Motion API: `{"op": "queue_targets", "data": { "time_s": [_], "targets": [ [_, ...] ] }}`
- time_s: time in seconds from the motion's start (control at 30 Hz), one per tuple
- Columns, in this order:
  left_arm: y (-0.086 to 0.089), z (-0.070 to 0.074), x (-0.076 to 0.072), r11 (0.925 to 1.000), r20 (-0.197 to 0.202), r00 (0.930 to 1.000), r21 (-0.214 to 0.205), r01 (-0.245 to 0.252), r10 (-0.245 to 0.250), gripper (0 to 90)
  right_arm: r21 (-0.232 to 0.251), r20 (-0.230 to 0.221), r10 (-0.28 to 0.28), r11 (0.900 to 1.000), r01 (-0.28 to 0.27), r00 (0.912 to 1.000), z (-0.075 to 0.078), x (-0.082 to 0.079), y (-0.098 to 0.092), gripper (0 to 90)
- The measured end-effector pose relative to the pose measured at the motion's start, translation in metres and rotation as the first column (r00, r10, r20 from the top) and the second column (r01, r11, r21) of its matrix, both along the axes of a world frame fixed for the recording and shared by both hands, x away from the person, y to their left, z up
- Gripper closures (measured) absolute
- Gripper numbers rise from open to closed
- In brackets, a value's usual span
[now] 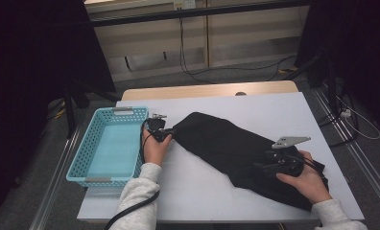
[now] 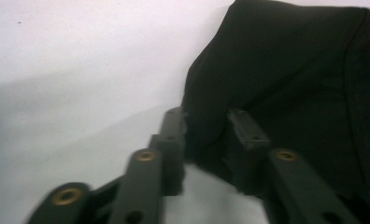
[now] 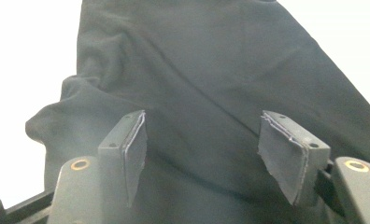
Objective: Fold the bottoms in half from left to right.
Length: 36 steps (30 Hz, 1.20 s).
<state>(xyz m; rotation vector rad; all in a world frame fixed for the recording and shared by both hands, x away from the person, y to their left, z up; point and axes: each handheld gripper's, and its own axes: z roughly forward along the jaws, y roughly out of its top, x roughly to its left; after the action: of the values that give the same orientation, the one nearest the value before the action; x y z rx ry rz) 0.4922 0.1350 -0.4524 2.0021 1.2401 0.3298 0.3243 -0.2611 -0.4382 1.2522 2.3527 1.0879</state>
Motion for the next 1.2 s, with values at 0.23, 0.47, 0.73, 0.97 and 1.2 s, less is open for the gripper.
{"op": "queue_targets", "data": {
  "time_s": [0.23,0.47,0.73,0.97,1.2],
  "targets": [
    [0.002,0.014,0.012,0.9995,0.001,0.9996,0.017,-0.028,0.028,84.1,-0.008,-0.011,0.009,0.9999,-0.009,0.9999,-0.003,0.002,0.001,32.8],
    [0.002,0.021,0.014,0.9978,0.019,0.9978,0.016,-0.064,0.064,56.3,-0.002,-0.012,-0.004,1.0000,0.004,0.9999,-0.002,0.001,-0.006,32.7],
    [0.000,0.008,0.014,0.9979,-0.039,0.9974,0.028,-0.059,0.060,35.4,0.002,-0.007,0.003,1.0000,-0.003,1.0000,-0.001,-0.001,-0.006,32.3],
    [-0.005,-0.001,0.014,0.9973,-0.047,0.9971,0.045,-0.058,0.060,27.1,0.003,-0.007,0.011,0.9999,-0.011,0.9999,0.000,-0.002,-0.006,31.6],
    [-0.007,-0.002,0.012,0.9980,-0.033,0.9986,0.050,-0.040,0.042,22.0,-0.005,-0.002,0.006,1.0000,-0.006,1.0000,0.000,-0.002,-0.010,30.5]
  ]
}}
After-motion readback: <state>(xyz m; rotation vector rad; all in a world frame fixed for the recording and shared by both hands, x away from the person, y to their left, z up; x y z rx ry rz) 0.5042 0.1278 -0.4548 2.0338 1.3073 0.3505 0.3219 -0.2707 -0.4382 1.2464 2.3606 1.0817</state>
